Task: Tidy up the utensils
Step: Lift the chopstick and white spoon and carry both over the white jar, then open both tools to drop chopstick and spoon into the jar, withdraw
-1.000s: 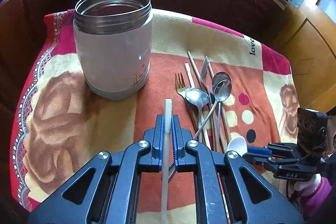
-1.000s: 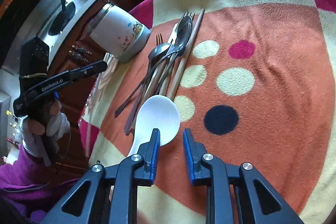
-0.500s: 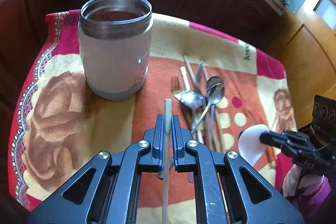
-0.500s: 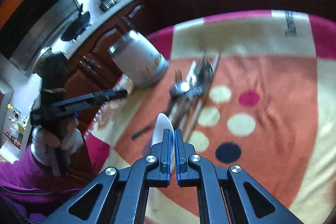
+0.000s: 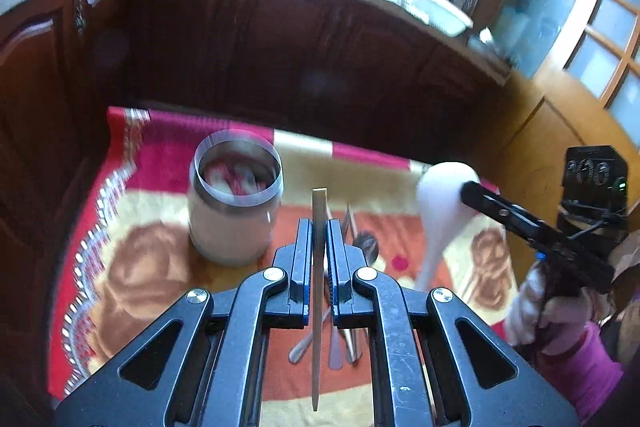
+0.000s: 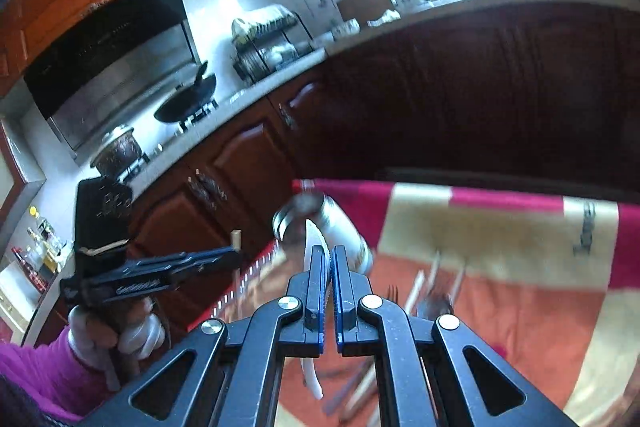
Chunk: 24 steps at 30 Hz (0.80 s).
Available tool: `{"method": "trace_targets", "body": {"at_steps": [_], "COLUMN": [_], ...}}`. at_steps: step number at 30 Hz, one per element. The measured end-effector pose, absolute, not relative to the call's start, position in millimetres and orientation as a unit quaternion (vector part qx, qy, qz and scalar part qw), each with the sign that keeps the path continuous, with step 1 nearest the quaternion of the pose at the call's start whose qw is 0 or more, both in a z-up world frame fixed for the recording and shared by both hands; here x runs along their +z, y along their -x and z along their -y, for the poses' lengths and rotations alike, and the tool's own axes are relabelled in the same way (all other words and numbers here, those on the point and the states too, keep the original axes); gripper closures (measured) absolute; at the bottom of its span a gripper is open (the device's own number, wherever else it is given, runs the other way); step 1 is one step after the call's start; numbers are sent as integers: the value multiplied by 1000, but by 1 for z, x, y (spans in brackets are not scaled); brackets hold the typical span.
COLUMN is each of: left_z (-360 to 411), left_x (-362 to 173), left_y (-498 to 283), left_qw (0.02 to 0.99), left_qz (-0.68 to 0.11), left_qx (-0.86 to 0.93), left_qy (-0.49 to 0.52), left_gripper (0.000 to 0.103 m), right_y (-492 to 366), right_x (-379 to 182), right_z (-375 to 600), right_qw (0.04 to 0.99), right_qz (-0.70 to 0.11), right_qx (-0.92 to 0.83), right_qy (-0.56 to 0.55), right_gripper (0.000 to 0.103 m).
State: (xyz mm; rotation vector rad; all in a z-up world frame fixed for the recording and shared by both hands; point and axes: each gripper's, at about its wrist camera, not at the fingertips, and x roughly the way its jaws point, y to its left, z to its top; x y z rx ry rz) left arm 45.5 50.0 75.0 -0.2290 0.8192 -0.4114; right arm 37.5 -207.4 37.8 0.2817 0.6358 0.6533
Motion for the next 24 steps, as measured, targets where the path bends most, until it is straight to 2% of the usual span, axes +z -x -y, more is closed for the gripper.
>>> {"method": "trace_targets", "body": {"at_steps": [5, 11, 16, 24], "left_z": [-72, -79, -78, -69], "left_x": [133, 165, 149, 89], "left_y": [-67, -100, -130, -159], "left_qw": [925, 960, 972, 965], "left_qz": [-319, -236, -202, -245], "left_qx": [-168, -106, -77, -72], "left_qy": [119, 105, 92, 65], "left_gripper": [97, 97, 97, 97], "right_y": [-65, -100, -121, -143], "right_x": [69, 87, 80, 42], "right_z": [176, 126, 98, 85], "right_qw": [901, 920, 930, 925], "right_qz": [-271, -239, -227, -257], "right_qx": [315, 295, 279, 273], "right_qy": [-126, -99, -76, -61], "right_gripper": [100, 100, 100, 100]}}
